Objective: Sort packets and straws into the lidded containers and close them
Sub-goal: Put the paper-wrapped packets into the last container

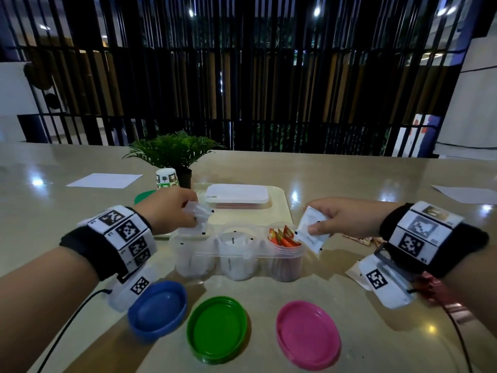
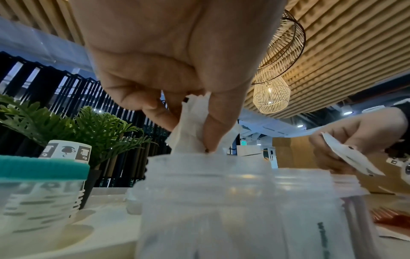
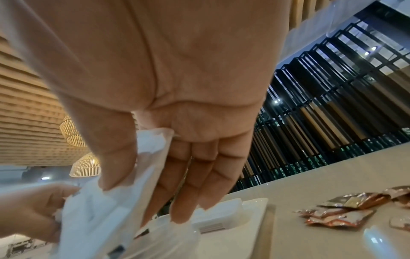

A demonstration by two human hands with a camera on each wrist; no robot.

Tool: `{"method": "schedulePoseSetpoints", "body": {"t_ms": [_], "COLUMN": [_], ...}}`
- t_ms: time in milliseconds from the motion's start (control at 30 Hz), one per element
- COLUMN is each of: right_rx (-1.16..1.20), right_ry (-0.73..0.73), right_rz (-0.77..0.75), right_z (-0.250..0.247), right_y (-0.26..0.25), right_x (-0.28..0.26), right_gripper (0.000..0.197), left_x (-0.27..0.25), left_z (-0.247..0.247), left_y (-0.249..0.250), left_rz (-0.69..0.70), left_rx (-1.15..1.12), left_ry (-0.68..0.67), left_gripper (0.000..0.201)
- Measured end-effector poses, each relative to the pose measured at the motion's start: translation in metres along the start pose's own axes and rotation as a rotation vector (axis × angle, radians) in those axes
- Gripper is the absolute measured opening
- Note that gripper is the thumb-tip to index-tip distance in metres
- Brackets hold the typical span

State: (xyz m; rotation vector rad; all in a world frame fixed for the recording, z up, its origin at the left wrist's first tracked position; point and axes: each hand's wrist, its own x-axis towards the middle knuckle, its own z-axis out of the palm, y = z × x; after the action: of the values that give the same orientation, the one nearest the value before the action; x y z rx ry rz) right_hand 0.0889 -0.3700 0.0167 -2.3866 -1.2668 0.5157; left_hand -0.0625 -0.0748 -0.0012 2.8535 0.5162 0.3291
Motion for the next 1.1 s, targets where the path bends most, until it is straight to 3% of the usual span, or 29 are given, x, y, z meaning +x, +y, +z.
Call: {"method": "schedulePoseSetpoints", "body": {"t_ms": [233, 367, 633, 900, 1100], "right_rx": [0.145, 0.107, 0.044, 0.047, 0.080], "right_ry": [0.018, 0.046, 0.059, 0.069, 0.061], "right_rz": [-0.045, -0.003, 0.038, 0.057, 0.068], "right_z": [0.011, 0.013, 0.015, 0.016, 0.017], "right_y": [-0.002, 0.000, -0.007, -0.007, -0.006], "right_x": [0.005, 0.003, -0.001, 0.000, -0.001], "right_gripper": [0.010, 0.006, 0.008, 0.006, 0.005], "left_x": [0.002, 0.006, 0.014, 0.013, 0.013], "left_z": [0.004, 0.005, 0.003, 0.009, 0.014], "left_y": [-0.005, -0.002, 0.012, 0.016, 0.021], "left_rz": [0.088, 0.169, 0.162, 0.106, 0.206], "left_rx": [0.128, 0.242, 0.334, 0.464, 0.506], "left_ry": [-0.233, -0.378, -0.603, -0.679, -0.580], "left_gripper": [0.018, 0.012, 0.024, 0.028, 0.029]}}
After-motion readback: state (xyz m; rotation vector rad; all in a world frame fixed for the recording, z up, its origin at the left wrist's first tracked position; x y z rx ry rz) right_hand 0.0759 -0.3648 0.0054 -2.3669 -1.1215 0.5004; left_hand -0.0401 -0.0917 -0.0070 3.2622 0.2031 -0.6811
